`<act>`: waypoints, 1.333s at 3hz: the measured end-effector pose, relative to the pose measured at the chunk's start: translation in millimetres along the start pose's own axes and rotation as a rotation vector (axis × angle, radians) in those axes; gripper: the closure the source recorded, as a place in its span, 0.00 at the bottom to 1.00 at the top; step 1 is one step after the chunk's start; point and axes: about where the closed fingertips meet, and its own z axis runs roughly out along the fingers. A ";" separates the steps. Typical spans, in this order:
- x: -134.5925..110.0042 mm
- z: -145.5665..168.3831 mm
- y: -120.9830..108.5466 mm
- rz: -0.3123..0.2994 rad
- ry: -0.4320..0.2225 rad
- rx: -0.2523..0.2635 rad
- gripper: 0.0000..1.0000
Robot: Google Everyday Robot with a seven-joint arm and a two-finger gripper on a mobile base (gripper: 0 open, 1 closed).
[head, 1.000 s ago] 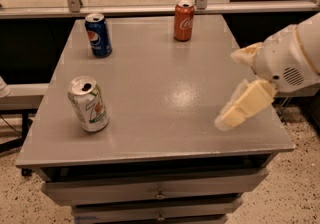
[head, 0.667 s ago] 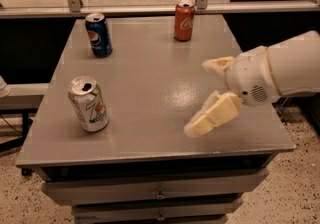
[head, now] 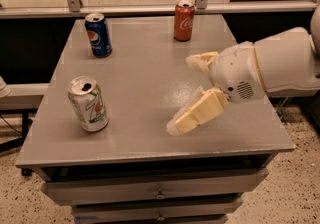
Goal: Pick 7up can
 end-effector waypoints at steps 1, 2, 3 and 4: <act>-3.9 5.7 -0.9 -0.021 -0.045 0.004 0.00; -16.0 41.8 -3.6 -0.061 -0.145 -0.019 0.00; -38.3 91.1 -7.0 -0.127 -0.234 -0.044 0.00; -51.3 131.2 -4.9 -0.157 -0.292 -0.066 0.00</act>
Offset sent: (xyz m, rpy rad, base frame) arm 0.0424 0.0911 -0.0216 0.2803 -0.1710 0.0942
